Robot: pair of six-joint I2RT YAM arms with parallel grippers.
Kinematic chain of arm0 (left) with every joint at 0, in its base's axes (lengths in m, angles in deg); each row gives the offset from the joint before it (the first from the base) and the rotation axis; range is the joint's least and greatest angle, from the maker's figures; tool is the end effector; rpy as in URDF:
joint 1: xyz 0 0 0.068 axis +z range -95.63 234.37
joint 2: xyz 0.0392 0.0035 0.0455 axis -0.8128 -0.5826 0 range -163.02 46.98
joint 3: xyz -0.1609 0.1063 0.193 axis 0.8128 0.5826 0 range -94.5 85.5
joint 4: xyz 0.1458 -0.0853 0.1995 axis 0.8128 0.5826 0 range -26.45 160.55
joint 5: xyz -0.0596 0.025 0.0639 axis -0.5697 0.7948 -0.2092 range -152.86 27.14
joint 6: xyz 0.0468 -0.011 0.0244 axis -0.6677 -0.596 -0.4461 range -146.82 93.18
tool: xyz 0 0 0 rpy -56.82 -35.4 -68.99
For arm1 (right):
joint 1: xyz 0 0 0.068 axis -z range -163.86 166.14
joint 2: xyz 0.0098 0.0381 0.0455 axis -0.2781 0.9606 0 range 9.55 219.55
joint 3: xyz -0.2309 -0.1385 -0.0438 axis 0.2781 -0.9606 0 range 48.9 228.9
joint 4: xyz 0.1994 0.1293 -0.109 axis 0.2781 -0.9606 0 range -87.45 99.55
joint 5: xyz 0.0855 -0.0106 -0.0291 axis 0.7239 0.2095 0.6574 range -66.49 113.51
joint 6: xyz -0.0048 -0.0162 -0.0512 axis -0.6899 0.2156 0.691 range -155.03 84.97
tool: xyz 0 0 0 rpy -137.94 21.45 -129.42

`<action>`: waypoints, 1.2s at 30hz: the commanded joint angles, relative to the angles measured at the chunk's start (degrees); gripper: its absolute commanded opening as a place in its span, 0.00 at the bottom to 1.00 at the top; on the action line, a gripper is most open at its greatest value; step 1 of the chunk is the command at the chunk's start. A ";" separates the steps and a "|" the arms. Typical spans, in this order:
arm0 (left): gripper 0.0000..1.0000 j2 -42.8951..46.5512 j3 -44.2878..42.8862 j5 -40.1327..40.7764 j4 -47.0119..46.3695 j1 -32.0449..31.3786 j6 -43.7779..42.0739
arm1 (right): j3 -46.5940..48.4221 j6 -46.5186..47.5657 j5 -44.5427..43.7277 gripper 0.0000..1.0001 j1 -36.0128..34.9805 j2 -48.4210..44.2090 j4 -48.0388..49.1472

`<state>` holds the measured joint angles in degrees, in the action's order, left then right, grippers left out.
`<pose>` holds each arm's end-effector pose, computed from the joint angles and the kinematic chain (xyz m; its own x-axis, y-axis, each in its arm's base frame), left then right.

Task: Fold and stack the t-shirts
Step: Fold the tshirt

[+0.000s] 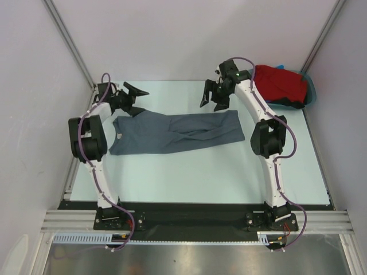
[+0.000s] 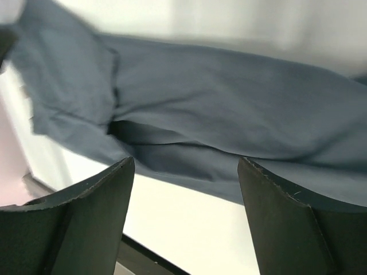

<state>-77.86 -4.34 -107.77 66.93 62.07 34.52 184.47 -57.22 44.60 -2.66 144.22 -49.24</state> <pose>0.4826 0.0399 0.1773 -0.6931 -0.7208 0.0085 -0.3222 0.2992 -0.8981 0.4755 0.1752 0.2742 -0.9244 0.0575 -0.3770 -0.1433 0.8639 0.4829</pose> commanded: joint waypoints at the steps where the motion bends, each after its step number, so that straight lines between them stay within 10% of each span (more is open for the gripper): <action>1: 1.00 9.34 1.60 0.78 9.79 -0.06 -10.17 | -1.79 0.14 -8.42 0.79 3.24 -2.74 -3.62; 16: 1.00 20.08 23.22 6.14 20.62 -1.38 -19.33 | -6.11 7.95 -11.59 0.78 6.33 -0.12 -6.87; 36: 1.00 4.34 9.17 10.10 17.62 -1.64 -14.94 | -3.99 6.99 -16.15 0.79 4.92 10.44 -5.46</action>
<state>-70.82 7.68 -99.50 85.37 60.87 19.24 180.19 -49.99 31.87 3.22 153.18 -53.67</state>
